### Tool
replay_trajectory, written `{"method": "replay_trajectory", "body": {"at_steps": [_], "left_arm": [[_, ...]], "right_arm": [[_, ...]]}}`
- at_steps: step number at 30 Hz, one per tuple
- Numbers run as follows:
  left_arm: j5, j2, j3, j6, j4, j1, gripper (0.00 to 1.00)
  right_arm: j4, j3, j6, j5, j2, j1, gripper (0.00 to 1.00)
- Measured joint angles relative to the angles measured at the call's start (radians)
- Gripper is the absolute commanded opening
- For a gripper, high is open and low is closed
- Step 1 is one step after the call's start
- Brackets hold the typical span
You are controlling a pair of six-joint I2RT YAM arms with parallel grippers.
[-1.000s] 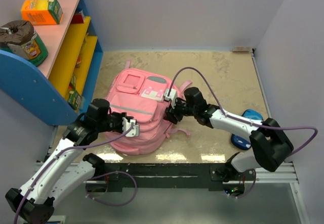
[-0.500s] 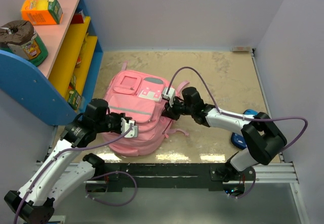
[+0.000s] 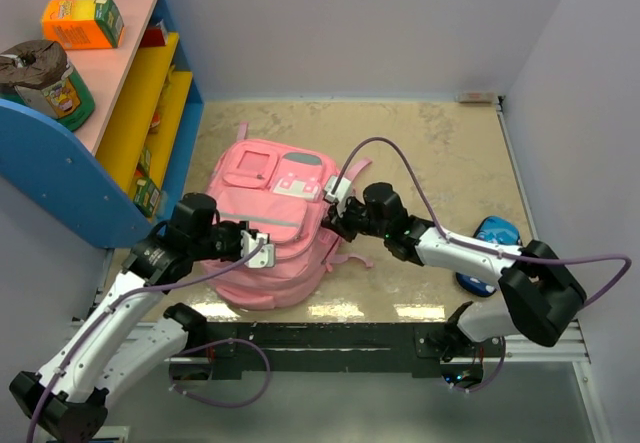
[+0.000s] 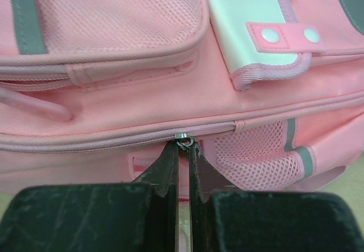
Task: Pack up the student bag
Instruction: Unzip the student bag at the center of the board.
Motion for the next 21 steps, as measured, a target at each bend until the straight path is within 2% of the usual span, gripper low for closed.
{"method": "replay_trajectory", "body": {"at_steps": [7, 14, 21], "left_arm": [[-0.022, 0.077, 0.017, -0.106, 0.002, 0.000, 0.00], [-0.031, 0.126, 0.031, -0.209, 0.077, -0.001, 0.00], [-0.026, 0.142, 0.031, -0.309, 0.102, -0.001, 0.00]], "right_arm": [[-0.024, -0.026, 0.047, 0.156, -0.049, 0.110, 0.00], [-0.051, -0.061, 0.161, 0.151, -0.153, 0.234, 0.00], [-0.018, -0.069, 0.256, 0.192, -0.157, 0.342, 0.00]]}}
